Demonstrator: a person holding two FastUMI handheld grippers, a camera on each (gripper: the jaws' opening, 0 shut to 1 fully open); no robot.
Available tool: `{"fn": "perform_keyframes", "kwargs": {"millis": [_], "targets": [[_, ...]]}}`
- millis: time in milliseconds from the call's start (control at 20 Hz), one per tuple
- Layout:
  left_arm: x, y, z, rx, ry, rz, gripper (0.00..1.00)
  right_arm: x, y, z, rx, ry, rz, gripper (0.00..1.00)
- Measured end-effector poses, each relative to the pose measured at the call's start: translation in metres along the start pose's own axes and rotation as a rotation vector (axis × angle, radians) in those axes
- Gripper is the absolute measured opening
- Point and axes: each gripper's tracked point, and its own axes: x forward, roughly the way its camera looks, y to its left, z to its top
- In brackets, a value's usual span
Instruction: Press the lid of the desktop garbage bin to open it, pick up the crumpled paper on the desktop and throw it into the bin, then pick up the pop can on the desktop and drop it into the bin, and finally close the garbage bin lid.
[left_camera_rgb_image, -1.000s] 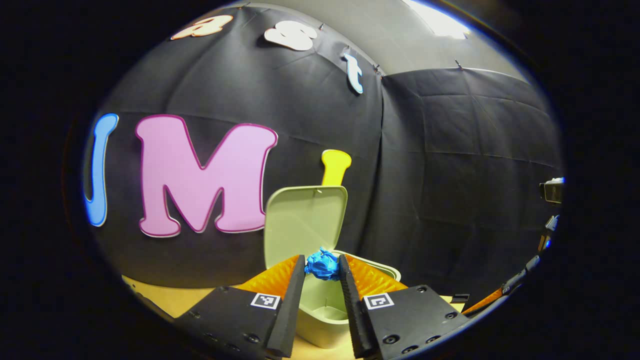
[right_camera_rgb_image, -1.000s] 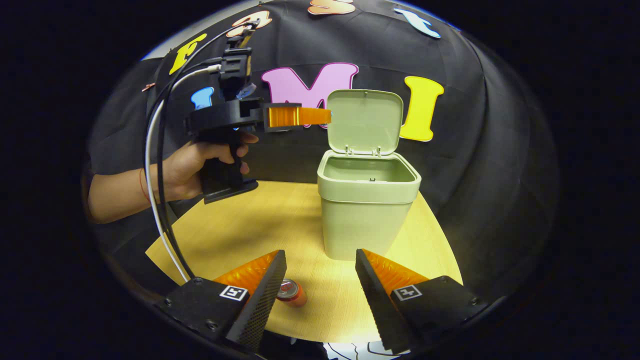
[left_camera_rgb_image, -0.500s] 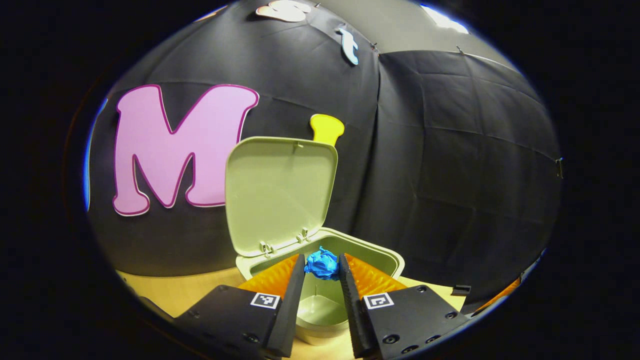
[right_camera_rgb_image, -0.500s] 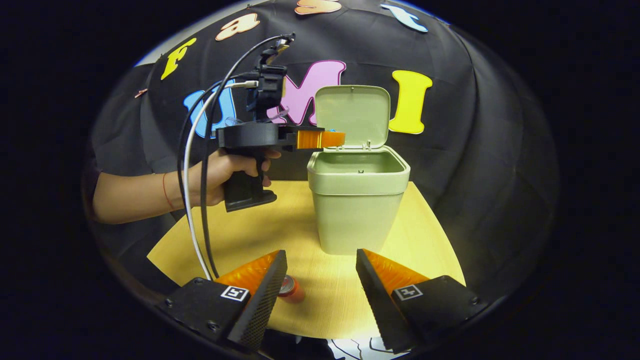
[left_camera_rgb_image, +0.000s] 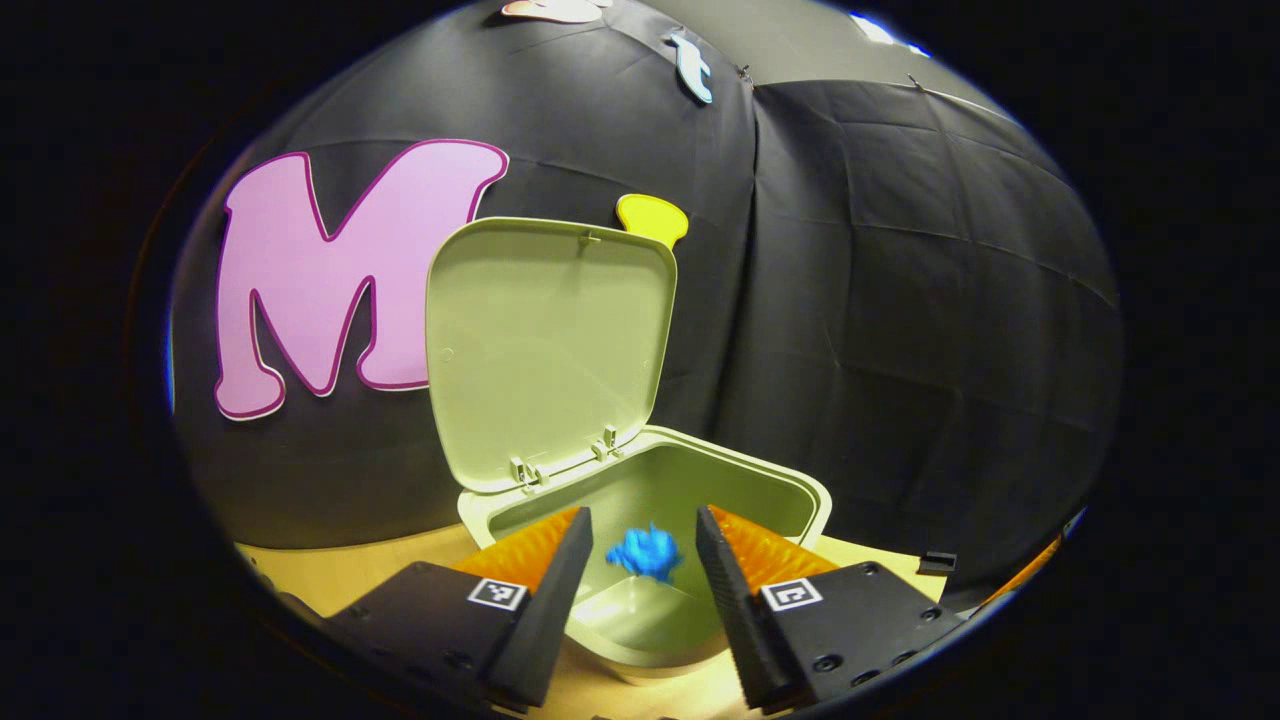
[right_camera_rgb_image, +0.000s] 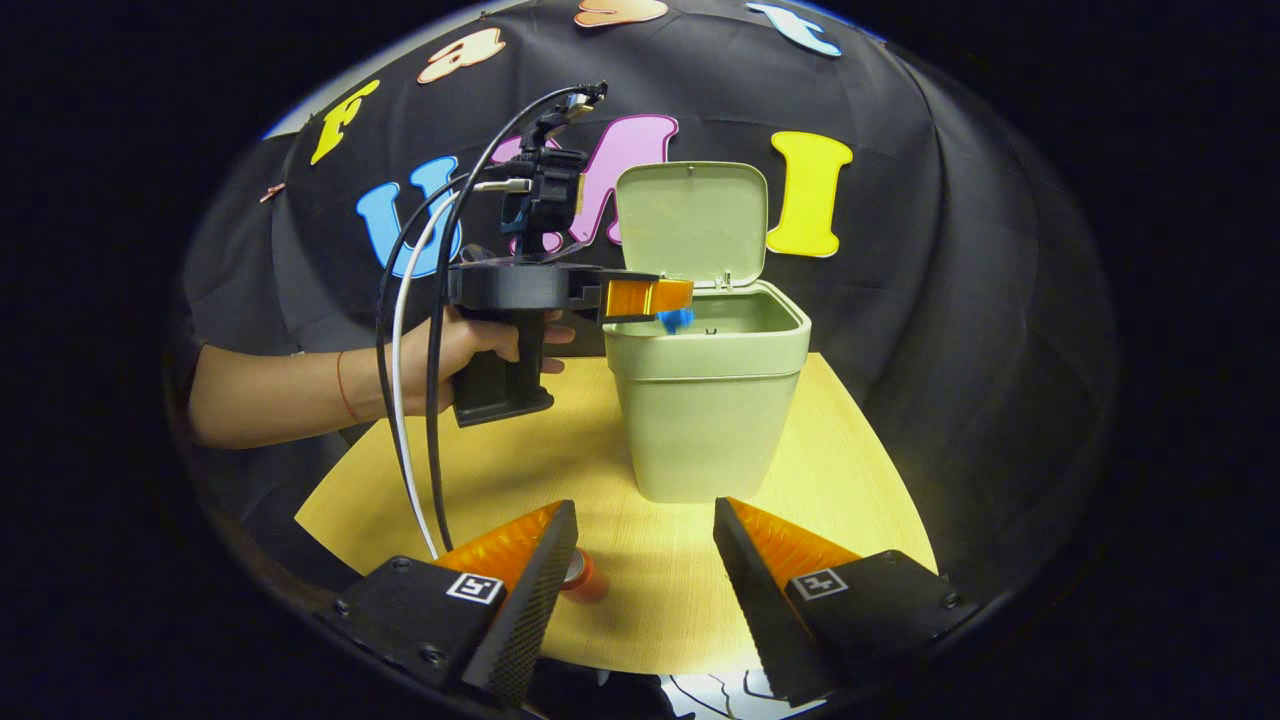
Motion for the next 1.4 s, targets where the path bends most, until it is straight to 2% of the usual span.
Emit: {"fn": "perform_keyframes", "kwargs": {"millis": [50,150,350,450,700,950,1050,1400], "targets": [[-0.001,0.001,0.002,0.002,-0.005,0.003,0.78,0.001,0.001,0.0,0.002,0.001,0.003,0.89],[-0.004,0.004,0.006,0.004,-0.018,0.011,0.83,0.003,0.002,-0.002,0.001,0.006,0.009,0.91],[-0.021,0.009,0.012,0.011,-0.032,0.017,0.84,0.008,0.015,-0.006,-0.004,0.024,0.042,0.92],[-0.034,0.01,0.016,0.01,-0.045,0.017,0.85,0.011,0.022,-0.011,-0.008,0.036,0.065,0.95],[-0.075,0.024,0.023,0.007,-0.074,0.063,0.86,0.02,0.039,-0.036,-0.046,0.1,0.131,0.97],[-0.124,0.042,0.027,0.006,-0.1,0.132,0.88,0.034,0.056,-0.062,-0.104,0.165,0.19,0.98],[-0.143,0.049,0.024,-0.007,-0.104,0.165,0.86,0.04,0.062,-0.073,-0.122,0.19,0.215,0.98],[-0.202,0.079,-0.013,-0.078,-0.044,0.3,0.86,0.062,0.074,-0.1,-0.187,0.256,0.274,0.98]]}}
